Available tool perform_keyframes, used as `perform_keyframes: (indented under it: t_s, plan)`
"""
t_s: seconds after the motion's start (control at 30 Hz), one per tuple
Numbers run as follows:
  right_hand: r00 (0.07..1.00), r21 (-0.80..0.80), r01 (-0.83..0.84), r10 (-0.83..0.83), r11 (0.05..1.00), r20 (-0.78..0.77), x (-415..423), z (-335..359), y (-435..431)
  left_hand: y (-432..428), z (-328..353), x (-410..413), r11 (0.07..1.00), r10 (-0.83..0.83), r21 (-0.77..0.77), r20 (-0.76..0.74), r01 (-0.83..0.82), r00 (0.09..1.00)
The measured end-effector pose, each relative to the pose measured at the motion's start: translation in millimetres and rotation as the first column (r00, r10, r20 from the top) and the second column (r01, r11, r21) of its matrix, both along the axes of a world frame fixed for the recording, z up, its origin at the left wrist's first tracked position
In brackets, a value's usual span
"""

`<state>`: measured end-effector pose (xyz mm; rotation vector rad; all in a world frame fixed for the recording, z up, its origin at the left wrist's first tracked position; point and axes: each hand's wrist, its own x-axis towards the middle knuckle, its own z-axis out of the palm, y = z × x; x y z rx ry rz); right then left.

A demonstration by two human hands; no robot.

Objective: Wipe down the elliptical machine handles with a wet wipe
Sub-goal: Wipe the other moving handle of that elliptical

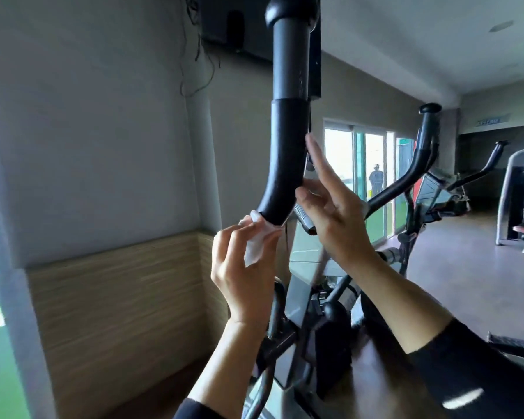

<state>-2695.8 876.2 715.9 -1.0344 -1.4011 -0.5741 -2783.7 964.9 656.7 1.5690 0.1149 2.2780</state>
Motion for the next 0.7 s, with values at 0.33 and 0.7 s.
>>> perform_keyframes:
  t_s: [0.33, 0.7]
  plan:
    - [0.994, -0.031, -0.105, 0.106, 0.994, 0.029, 11.1, 3.7, 4.5, -7.8, 23.1, -1.0, 0.983, -0.179, -0.029, -0.012, 0.179, 0.984]
    - [0.968, -0.026, -0.249, 0.249, 0.968, 0.025, 19.1, 2.6, 15.1, -24.2, 89.6, -12.5, 0.895, -0.412, -0.231, -0.105, 0.381, 0.905]
